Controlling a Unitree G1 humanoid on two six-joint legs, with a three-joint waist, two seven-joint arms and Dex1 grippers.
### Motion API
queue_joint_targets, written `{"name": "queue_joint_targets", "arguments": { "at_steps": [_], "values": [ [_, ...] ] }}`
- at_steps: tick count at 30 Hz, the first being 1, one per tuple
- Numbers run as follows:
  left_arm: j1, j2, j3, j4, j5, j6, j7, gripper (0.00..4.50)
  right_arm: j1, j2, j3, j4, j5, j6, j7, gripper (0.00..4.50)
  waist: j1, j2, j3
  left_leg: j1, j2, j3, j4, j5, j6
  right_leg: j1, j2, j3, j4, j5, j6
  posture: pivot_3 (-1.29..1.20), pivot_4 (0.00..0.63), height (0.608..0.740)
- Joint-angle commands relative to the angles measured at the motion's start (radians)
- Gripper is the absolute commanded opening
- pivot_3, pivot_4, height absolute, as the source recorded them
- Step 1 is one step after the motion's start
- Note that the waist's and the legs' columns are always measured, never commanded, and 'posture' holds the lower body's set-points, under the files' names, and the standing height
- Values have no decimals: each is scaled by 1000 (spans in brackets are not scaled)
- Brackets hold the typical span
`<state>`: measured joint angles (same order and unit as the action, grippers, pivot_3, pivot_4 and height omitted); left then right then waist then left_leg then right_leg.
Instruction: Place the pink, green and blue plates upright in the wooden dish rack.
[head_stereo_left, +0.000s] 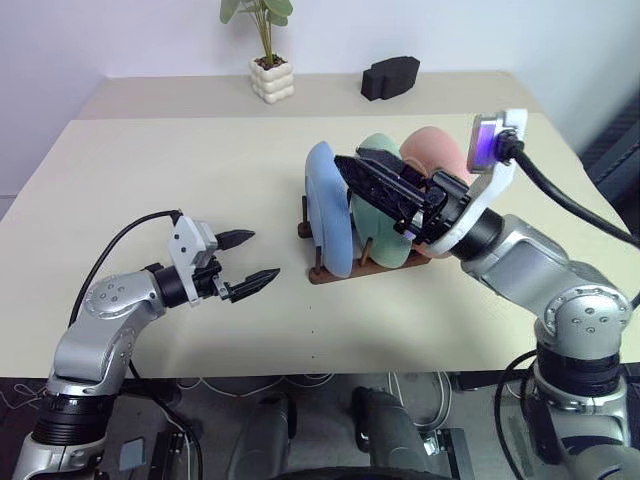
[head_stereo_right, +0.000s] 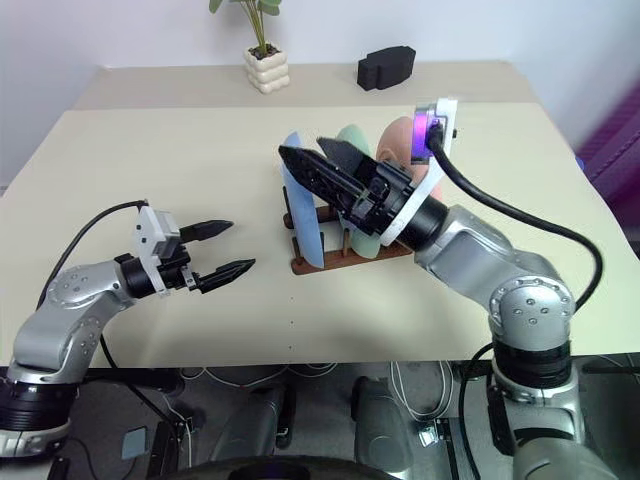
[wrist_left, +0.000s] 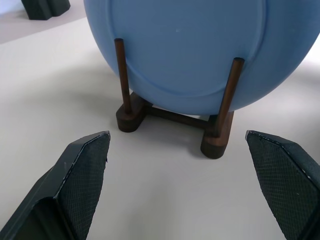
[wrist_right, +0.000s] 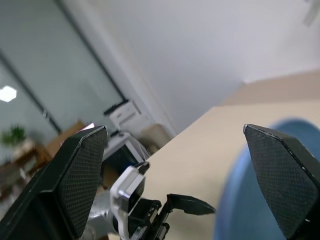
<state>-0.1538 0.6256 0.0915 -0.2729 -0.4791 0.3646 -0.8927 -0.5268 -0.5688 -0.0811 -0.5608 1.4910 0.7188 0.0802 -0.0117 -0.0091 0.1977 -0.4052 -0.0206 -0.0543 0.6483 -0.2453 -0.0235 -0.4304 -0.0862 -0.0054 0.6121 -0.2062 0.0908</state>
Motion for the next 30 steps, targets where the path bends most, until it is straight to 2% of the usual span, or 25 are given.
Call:
{"name": "queue_joint_targets", "arguments": {
  "at_steps": [1, 3, 5, 7, 13, 22, 26, 30],
  "values": [
    [-8, 0, 3, -12, 2, -21, -1, 4500, -25, -97, -79, -36, -163, -45, 123, 4452, 3, 0, 0, 0, 0, 0, 0, 0, 0, 0, 0, 0, 0, 0, 0, 0, 150, 739],
    [-7, -4, -1, -9, 9, -27, 0, 4500, -16, -141, -148, 9, -230, -85, 175, 4452, 3, 0, 0, -1, 0, 0, 0, 0, 0, 0, 0, 0, -1, 0, 0, 0, 150, 739],
    [-11, -12, -6, 0, 17, -32, 3, 4500, 20, -188, -258, 77, -272, -112, 206, 3943, 6, 0, 0, -1, -1, 1, 0, 0, 0, 0, 0, 0, -1, 0, 0, 0, 150, 739],
    [-14, -18, -9, 8, 22, -38, 3, 4500, 63, -217, -322, 107, -303, -121, 238, 3111, 10, -1, 0, -1, -1, 1, 0, 0, 0, 0, 0, 0, -1, 0, 0, 0, 150, 739],
    [-54, -51, -18, 95, 57, -90, 15, 4500, 266, -246, -544, 178, -397, -152, 292, 22, 23, 0, 0, -1, -1, 1, 0, 0, 1, 0, 0, 0, -1, 0, 0, 0, 150, 739],
    [-105, -95, 28, 321, 156, -221, 143, 4500, 533, -157, -626, 251, -540, -204, 356, 22, 22, -1, -1, 0, -1, 2, 1, 0, 1, 1, 1, 0, -1, 0, 0, 0, 150, 739],
    [-79, -93, 46, 423, 198, -296, 174, 4500, 637, -119, -536, 303, -716, -276, 386, 22, 21, -1, -1, 1, -1, 2, 1, 0, 1, 1, 1, 1, 0, 0, 0, 0, 150, 739],
    [-68, -108, 43, 456, 223, -341, 203, 4500, 641, -83, -472, 370, -820, -352, 416, 22, 21, -1, -1, 1, -1, 2, 1, 0, 1, 1, 1, 1, -1, 0, 0, 0, 150, 739]
  ]
}}
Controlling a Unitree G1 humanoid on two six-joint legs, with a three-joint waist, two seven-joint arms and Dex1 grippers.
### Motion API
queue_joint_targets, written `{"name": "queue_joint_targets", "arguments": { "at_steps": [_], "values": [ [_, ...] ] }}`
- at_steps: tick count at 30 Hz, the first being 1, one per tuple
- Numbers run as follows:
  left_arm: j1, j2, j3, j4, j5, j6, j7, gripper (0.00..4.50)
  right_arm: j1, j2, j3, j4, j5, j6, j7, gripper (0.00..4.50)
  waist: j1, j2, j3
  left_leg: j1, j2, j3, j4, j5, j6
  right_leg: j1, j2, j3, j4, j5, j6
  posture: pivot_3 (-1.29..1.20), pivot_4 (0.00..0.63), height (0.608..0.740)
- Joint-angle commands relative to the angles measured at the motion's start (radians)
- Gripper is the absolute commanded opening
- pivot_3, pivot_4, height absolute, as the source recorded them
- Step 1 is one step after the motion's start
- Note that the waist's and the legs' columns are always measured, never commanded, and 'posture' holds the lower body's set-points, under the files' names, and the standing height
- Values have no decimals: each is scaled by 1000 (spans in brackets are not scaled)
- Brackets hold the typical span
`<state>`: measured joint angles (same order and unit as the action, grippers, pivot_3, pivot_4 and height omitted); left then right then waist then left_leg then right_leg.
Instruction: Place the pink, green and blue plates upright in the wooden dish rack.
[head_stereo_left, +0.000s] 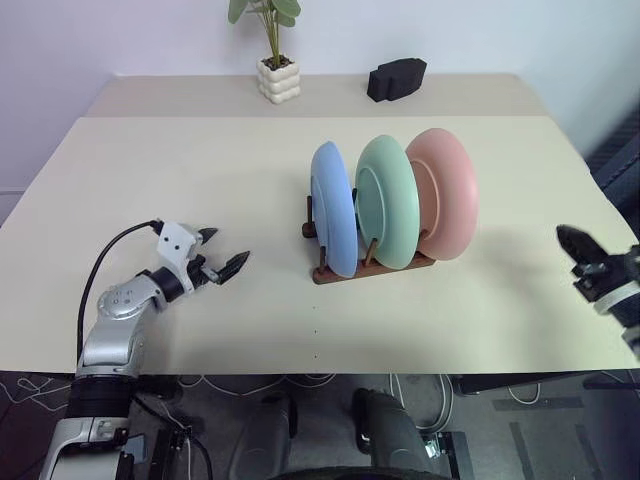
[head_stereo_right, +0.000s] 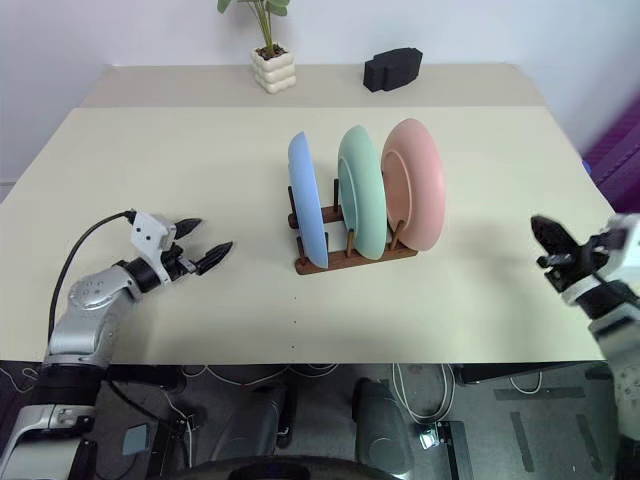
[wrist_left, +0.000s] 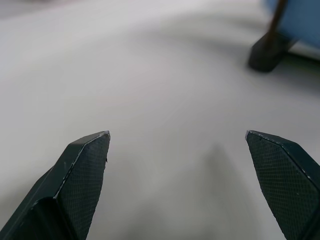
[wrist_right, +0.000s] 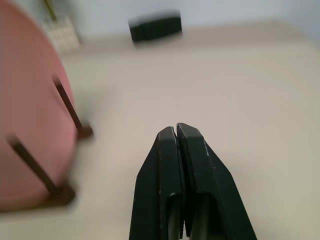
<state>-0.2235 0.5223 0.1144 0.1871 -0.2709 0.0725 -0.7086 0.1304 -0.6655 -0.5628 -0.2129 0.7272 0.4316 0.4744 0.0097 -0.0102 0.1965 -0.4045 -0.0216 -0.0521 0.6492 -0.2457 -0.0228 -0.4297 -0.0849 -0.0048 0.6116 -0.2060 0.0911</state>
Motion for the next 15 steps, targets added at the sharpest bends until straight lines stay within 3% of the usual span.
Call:
{"name": "queue_joint_targets", "arguments": {
  "at_steps": [1, 15],
  "values": [
    [-1, -13, 15, -6, 20, -53, 29, 4500, -34, 16, 14, 51, -66, -76, 32, 22, 0, 0, 0, 0, 0, 0, 0, 0, 0, 0, 0, 0, 0, 0, 0, 0, 150, 739],
    [-12, -52, 23, 31, 23, -108, 78, 4500, -127, 75, 68, 183, -174, -145, 50, 22, 1, 0, 0, 1, 0, 0, 0, 0, 0, 0, 0, 0, 1, 1, 0, 0, 150, 739]
  ]
}}
